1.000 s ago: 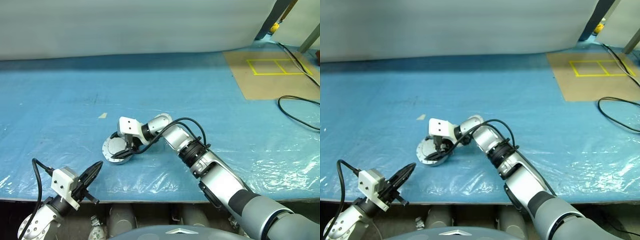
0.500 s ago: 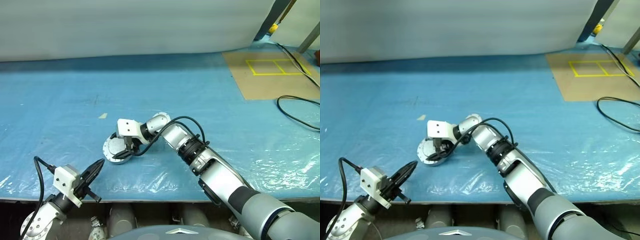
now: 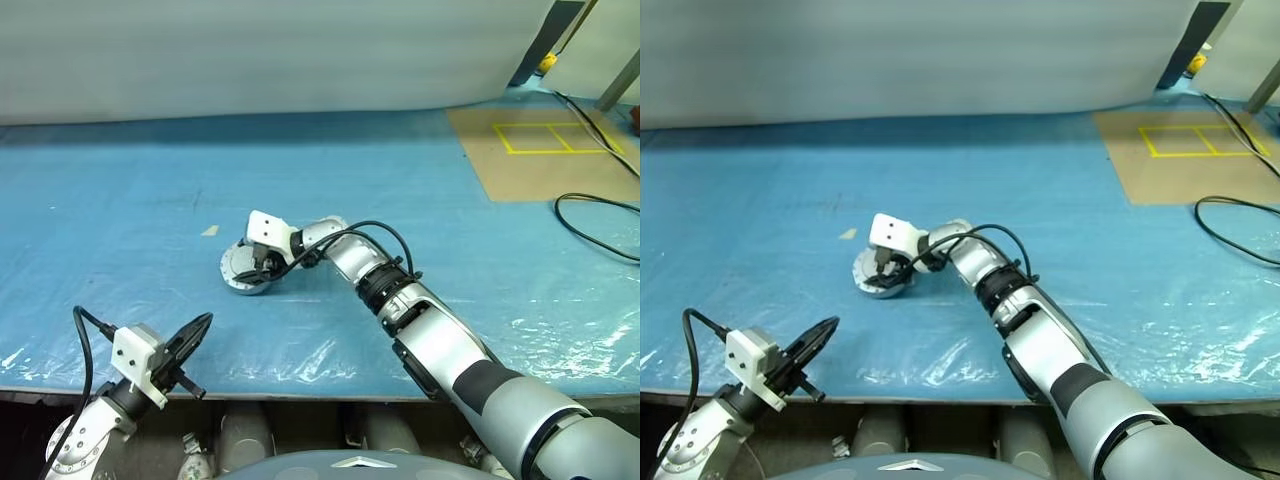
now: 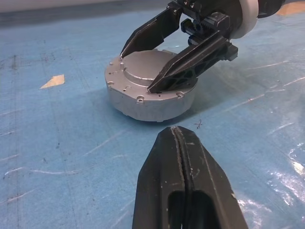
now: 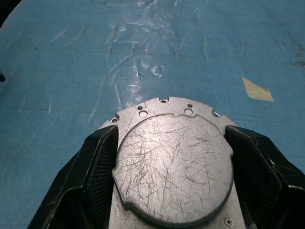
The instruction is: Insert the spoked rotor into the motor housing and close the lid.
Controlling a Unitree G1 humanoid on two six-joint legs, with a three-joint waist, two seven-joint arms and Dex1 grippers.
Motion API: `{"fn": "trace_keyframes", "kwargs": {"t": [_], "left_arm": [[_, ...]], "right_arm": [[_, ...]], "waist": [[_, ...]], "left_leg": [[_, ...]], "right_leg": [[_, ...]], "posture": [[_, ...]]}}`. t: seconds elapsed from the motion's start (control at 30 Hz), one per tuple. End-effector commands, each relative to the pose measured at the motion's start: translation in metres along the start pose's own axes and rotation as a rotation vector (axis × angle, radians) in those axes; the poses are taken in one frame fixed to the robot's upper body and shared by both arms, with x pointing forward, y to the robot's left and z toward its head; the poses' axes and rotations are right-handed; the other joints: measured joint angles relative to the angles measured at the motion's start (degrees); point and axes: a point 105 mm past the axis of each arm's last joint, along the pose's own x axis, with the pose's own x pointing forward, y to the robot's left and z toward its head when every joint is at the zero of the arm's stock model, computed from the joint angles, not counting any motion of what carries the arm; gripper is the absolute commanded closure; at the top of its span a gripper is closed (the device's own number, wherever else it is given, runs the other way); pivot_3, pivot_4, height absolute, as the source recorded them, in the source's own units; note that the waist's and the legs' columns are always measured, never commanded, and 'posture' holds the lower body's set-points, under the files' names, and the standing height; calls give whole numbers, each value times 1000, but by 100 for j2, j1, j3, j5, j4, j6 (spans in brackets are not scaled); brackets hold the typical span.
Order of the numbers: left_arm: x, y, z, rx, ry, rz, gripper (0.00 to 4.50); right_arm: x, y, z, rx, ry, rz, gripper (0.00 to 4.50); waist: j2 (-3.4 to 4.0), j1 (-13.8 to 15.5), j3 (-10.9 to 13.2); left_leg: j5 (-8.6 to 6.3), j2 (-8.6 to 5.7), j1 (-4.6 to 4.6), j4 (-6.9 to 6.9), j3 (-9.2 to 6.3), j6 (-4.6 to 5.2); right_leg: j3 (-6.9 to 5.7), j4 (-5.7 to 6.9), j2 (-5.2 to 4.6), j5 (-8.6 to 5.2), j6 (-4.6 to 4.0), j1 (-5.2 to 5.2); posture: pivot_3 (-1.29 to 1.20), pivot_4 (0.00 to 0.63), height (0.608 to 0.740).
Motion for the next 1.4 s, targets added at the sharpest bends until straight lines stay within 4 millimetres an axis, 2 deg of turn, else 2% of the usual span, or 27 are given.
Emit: {"fn": "trace_keyframes", "kwargs": {"t": [0.03,0.07,0.33,0.6,0.77,1.03,1.07,1.13,1.23,1.4], "left_arm": [[4,3,10,15,-41,-4,4500],[7,4,12,11,-51,-1,4500],[29,8,20,32,-67,-24,4500],[52,12,8,76,28,-35,4500],[67,12,7,91,41,-18,4500],[70,13,-1,120,131,-21,4500],[70,14,-1,122,136,-19,4500],[70,15,-1,124,140,-22,4500],[70,15,0,123,143,-25,4500],[70,14,0,118,149,-37,4500]], "right_arm": [[-6,8,-19,93,55,72,1303],[-6,12,-18,105,47,98,1303],[-7,18,-24,88,65,112,1303],[-7,18,-22,68,66,96,1303],[-7,17,-22,59,66,81,1303],[-9,19,-23,72,64,86,1303],[-9,19,-22,74,61,84,591],[-9,19,-21,69,52,86,45],[-10,16,-14,64,17,67,18],[-18,16,8,88,-132,102,18]], "waist": [[1,9,-1],[1,10,-1],[-2,-14,-4],[2,-2,-6],[2,-6,-7],[14,9,-13],[14,9,-14],[14,2,-15],[18,-2,-17],[18,1,-17]], "left_leg": [[0,0,-3,0,0,0],[0,0,-7,1,0,0],[-6,-5,-26,-7,6,-12],[-8,-12,-21,-11,6,-14],[-7,-13,-22,-11,6,-14],[-7,-27,-11,-11,5,-13],[-7,-31,-11,-11,5,-13],[-7,-36,-11,-11,4,-13],[-7,-36,-9,-12,3,-13],[-7,-36,-11,-12,1,-13]], "right_leg": [[0,-2,0,1,-4,0],[0,-5,0,15,-29,0],[-6,-39,2,8,-39,-6],[-11,-42,3,4,-41,-2],[-10,-43,2,5,-41,-1],[-10,-41,-14,4,-40,13],[-10,-41,-18,4,-40,14],[-9,-42,-21,4,-40,14],[-9,-39,-21,4,-39,14],[-9,-37,-21,3,-39,10]], "posture": [[0,150,740],[0,150,740],[0,150,740],[0,150,740],[0,150,740],[0,150,740],[0,150,740],[0,150,740],[0,150,740],[0,150,740]]}}
